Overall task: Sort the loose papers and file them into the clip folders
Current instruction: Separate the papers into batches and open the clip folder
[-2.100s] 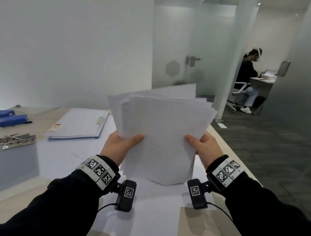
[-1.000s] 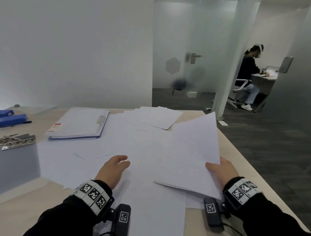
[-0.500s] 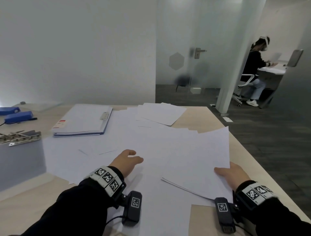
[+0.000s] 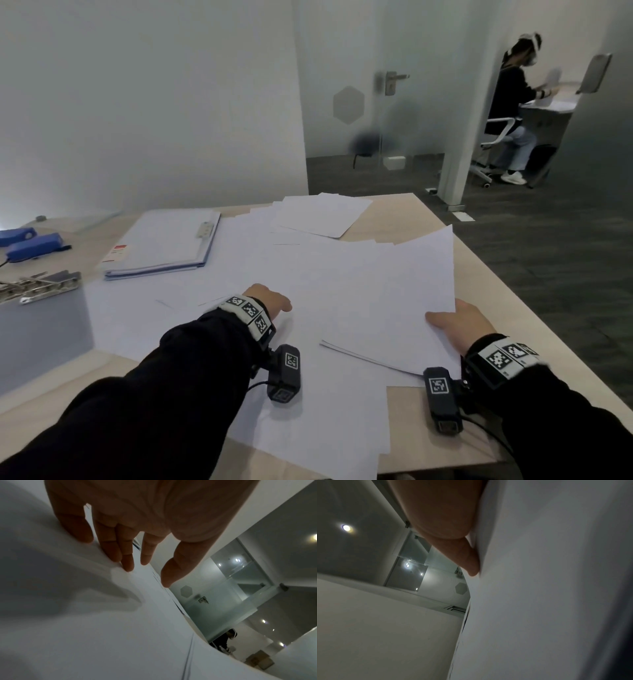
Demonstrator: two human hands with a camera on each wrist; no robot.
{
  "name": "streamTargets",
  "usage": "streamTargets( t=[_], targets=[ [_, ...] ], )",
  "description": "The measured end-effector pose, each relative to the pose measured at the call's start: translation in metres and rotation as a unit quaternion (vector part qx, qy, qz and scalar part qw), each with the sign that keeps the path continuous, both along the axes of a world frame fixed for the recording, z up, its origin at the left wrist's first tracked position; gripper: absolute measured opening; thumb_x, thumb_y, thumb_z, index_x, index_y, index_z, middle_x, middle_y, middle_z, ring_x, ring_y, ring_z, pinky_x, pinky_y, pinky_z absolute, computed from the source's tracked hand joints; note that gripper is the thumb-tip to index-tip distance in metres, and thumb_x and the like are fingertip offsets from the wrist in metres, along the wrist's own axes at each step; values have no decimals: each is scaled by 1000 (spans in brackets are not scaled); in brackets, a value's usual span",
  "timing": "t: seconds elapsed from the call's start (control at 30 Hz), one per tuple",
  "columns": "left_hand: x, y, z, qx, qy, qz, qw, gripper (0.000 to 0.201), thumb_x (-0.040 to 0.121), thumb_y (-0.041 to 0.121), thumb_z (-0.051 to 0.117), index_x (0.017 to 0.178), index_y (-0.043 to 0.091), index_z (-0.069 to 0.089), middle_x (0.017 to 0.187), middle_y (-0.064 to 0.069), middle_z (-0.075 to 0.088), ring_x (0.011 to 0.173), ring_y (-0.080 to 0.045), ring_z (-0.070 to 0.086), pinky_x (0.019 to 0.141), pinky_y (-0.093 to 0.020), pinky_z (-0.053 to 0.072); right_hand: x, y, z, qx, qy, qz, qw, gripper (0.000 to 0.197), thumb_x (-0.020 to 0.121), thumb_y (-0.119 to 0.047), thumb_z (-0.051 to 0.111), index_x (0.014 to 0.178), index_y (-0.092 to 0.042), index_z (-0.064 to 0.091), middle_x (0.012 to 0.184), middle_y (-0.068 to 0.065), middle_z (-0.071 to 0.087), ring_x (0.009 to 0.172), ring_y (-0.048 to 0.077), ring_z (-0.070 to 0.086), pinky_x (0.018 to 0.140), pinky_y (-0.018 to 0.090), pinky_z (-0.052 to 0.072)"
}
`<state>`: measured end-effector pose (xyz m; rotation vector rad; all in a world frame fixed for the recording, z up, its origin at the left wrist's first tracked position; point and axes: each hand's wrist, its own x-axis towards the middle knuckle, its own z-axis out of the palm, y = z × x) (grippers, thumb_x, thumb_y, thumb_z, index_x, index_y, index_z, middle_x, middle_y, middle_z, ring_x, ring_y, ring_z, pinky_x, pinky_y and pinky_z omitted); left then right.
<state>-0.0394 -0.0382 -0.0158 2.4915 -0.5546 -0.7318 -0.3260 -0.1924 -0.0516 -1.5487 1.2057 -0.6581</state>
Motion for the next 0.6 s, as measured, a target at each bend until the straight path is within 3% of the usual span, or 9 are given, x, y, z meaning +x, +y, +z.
streamTargets(
  t=[0.1, 0.17, 0.23, 0.3, 0.37, 0.43, 0.6],
  targets=[
    [-5, -7, -4, 50, -18, 5, 999, 76, 80, 27, 78, 142, 5, 41, 139, -15, 53, 125, -33, 53, 100, -34, 44, -1, 1, 0, 0, -1, 2, 1000, 15, 87, -5, 63, 101, -11, 64, 94, 7, 66, 78, 20, 61, 64, 25, 41],
    [-7, -12, -9, 95, -45, -6, 994, 103, 60, 41, 84, 146, 13, 35, 140, -15, 50, 126, -36, 50, 105, -41, 43, -1, 1, -1, 1, 1, 5, 1000, 16, 86, -6, 63, 102, -11, 64, 96, 7, 67, 86, 25, 62, 71, 28, 43],
    [-14, -13, -8, 147, -81, -27, 985, 112, 48, 50, 84, 145, 22, 33, 140, -15, 45, 124, -35, 48, 105, -42, 42, -1, 1, -1, -3, 5, 8, 1000, 14, 86, -7, 63, 100, -12, 64, 95, 6, 68, 84, 25, 62, 65, 25, 42],
    [-21, -14, -7, 181, -112, -42, 976, 103, 57, 52, 84, 142, 27, 33, 140, -14, 38, 112, -33, 50, 100, -40, 43, -2, 2, 0, -8, 8, 12, 1000, 13, 87, -8, 62, 98, -14, 64, 92, 4, 67, 80, 23, 60, 60, 20, 40],
    [-29, -15, -2, 197, -118, -58, 972, 107, 52, 53, 84, 142, 27, 32, 138, -13, 39, 104, -33, 52, 99, -41, 45, -2, 2, 0, -10, 6, 14, 1000, 12, 87, -8, 62, 98, -14, 64, 91, 5, 67, 79, 23, 60, 60, 18, 39],
    [-29, -18, -5, 192, -110, -67, 973, 114, 49, 49, 85, 144, 20, 30, 134, -12, 49, 112, -34, 55, 100, -42, 46, -3, 3, 0, -12, 4, 15, 1000, 13, 87, -8, 61, 98, -14, 63, 92, 6, 67, 78, 22, 60, 59, 18, 39],
    [-26, -21, -3, 169, -115, -45, 978, 92, 74, 31, 83, 145, 7, 30, 134, -12, 54, 121, -33, 55, 92, -36, 44, -5, 4, -1, -10, -16, 16, 1000, 13, 87, -6, 60, 97, -14, 63, 88, 3, 66, 70, 11, 59, 58, 20, 41]
  ],
)
